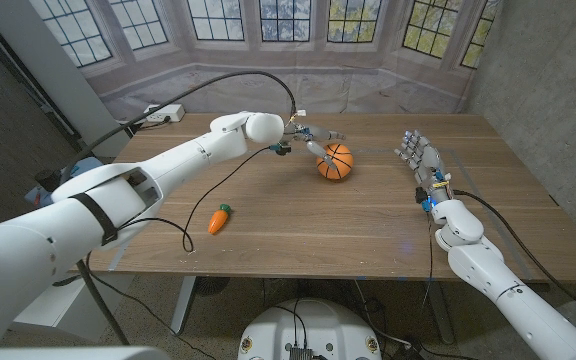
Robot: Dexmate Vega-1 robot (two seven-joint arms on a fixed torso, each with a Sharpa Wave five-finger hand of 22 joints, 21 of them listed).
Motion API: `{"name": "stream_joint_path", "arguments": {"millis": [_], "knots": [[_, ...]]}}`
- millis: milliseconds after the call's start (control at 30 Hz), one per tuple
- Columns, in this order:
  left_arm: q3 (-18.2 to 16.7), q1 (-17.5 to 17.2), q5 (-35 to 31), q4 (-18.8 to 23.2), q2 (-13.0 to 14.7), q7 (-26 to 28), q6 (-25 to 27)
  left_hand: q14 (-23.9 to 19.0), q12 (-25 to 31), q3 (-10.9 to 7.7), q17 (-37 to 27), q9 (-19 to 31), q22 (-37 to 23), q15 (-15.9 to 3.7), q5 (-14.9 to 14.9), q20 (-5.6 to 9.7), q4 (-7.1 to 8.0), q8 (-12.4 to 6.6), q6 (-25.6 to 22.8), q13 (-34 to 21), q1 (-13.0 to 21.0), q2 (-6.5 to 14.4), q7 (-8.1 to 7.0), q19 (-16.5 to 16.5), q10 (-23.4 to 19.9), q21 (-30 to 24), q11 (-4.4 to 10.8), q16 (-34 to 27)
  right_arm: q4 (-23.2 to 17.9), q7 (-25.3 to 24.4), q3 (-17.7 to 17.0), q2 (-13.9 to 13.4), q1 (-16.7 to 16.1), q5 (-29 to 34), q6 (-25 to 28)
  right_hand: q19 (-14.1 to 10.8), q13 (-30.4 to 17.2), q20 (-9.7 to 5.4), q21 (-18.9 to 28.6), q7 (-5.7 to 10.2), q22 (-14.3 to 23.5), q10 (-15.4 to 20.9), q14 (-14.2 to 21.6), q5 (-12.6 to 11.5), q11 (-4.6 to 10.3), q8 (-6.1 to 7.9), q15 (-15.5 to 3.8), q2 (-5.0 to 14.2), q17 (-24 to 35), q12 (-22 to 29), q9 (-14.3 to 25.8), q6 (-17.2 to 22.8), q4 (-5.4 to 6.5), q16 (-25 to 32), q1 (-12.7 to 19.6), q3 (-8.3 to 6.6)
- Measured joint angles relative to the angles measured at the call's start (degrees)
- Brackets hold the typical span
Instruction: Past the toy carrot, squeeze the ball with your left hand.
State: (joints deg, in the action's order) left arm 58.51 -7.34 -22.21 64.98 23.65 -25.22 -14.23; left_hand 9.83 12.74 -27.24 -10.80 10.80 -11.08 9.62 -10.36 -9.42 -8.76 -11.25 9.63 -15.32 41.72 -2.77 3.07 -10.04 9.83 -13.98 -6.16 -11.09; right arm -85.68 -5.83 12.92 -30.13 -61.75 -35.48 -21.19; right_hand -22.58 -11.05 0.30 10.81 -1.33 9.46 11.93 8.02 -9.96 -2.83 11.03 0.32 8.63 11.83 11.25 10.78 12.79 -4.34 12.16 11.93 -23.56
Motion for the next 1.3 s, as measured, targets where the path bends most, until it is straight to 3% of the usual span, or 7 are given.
{"name": "stream_joint_path", "arguments": {"millis": [867, 1300], "knots": [[2.8, 1.3, -1.4, -4.1, -2.4, 1.5, -1.2, 0.0, 0.7, -0.01, 0.0, 0.0, 0.0, -0.01, 0.0, 0.0, 0.0, -0.28, 0.0, -0.3, 0.8, 0.2, 0.0, 0.0, 0.0, 0.0, 0.01, 0.0, -0.2, -0.4, -0.7, 0.2, -1.4, -0.3, -0.4, 0.0, 0.0, 0.0, 0.0, 0.0, 0.0, 0.0, 0.0, 0.0, 0.0, 0.0, 0.0, 0.0, 0.3, 0.0, 0.0, 0.0, 0.0, 0.0, 0.0, 0.0], [4.0, 1.5, -2.7, -6.0, -3.4, 3.3, -1.9, 0.0, 1.5, 0.15, 0.0, 0.0, 0.0, -0.01, 0.0, 0.0, -0.16, -0.66, -0.5, -0.3, 2.0, 0.7, 0.74, 0.0, 0.2, -0.7, -0.62, -0.4, -0.1, -0.7, -1.1, 0.5, -2.1, -0.6, -0.7, 0.0, 0.0, 0.0, 0.0, 0.0, 0.3, 0.0, 0.0, 0.0, 0.0, 0.0, 0.0, 0.0, 0.3, 0.0, 0.0, 0.0, 0.0, 0.0, 0.0, 0.0]]}}
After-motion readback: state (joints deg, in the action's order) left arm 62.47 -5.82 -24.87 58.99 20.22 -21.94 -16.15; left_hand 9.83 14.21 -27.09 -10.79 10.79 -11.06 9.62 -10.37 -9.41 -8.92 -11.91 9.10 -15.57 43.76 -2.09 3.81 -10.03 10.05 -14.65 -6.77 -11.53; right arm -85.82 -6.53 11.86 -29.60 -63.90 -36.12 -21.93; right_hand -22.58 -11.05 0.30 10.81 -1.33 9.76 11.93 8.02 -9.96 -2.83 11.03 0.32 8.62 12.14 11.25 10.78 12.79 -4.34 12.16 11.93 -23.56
